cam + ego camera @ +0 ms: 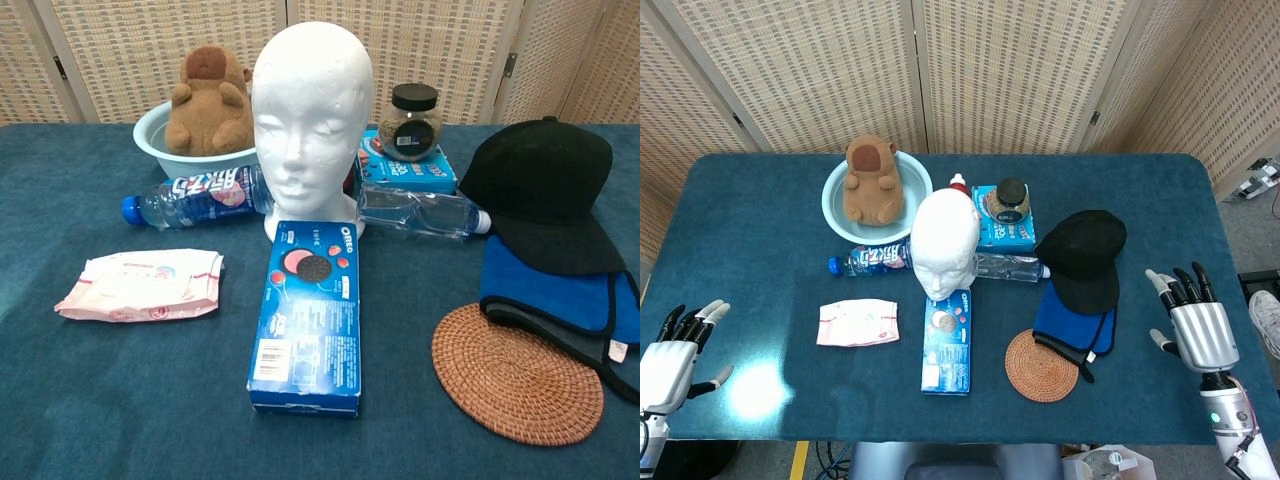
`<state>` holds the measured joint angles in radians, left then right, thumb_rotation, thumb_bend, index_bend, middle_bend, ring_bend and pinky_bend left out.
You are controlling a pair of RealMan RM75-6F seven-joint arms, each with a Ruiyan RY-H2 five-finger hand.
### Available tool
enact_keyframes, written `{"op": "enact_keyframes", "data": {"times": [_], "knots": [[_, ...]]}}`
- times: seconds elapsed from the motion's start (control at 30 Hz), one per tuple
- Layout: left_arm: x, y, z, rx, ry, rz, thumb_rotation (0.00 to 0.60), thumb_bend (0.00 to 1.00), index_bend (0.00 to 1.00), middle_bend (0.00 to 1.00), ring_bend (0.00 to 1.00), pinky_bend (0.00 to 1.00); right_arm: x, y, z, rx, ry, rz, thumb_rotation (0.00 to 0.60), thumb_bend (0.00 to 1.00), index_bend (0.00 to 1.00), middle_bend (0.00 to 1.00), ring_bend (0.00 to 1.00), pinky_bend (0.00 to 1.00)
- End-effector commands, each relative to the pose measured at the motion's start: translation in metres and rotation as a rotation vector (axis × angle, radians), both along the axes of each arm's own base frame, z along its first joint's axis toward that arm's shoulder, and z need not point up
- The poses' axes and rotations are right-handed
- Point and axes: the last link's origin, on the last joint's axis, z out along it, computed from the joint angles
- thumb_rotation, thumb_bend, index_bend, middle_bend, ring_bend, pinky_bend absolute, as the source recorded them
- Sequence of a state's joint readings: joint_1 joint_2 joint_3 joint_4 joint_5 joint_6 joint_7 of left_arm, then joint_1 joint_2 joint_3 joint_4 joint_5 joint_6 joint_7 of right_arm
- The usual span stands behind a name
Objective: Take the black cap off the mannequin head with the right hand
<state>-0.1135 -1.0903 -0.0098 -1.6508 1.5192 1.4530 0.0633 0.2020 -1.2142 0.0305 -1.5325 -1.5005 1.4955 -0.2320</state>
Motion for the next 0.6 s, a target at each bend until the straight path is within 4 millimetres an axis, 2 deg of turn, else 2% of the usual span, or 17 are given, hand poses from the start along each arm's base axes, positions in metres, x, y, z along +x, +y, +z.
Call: {"op": "enact_keyframes", "data": {"times": [0.03, 0.23, 0.6], "knots": [[0.0, -0.001, 0.001, 0.006, 0.002, -0.001, 0.6, 0.19, 0.13, 0.12, 0.12, 0.0, 0.002, 0.013, 0.019, 0.005, -0.032, -0.027, 0.6, 0.0, 0.17, 0.25, 0.13, 0.03], [0.002, -0.003, 0.009, 0.02, 0.01, 0.002, 0.6, 0.19, 0.13, 0.12, 0.12, 0.0, 0.002, 0.025, 0.036, 0.002, -0.049, -0.066, 0.6, 0.0, 0.19, 0.26, 0.13, 0.03], [0.002, -0.005, 0.008, 0.031, -0.001, 0.003, 0.6, 0.19, 0.13, 0.12, 0.12, 0.0, 0.004, 0.037, 0.042, 0.036, -0.069, -0.096, 0.6, 0.0, 0.2, 0.26, 0.14, 0.03]]}}
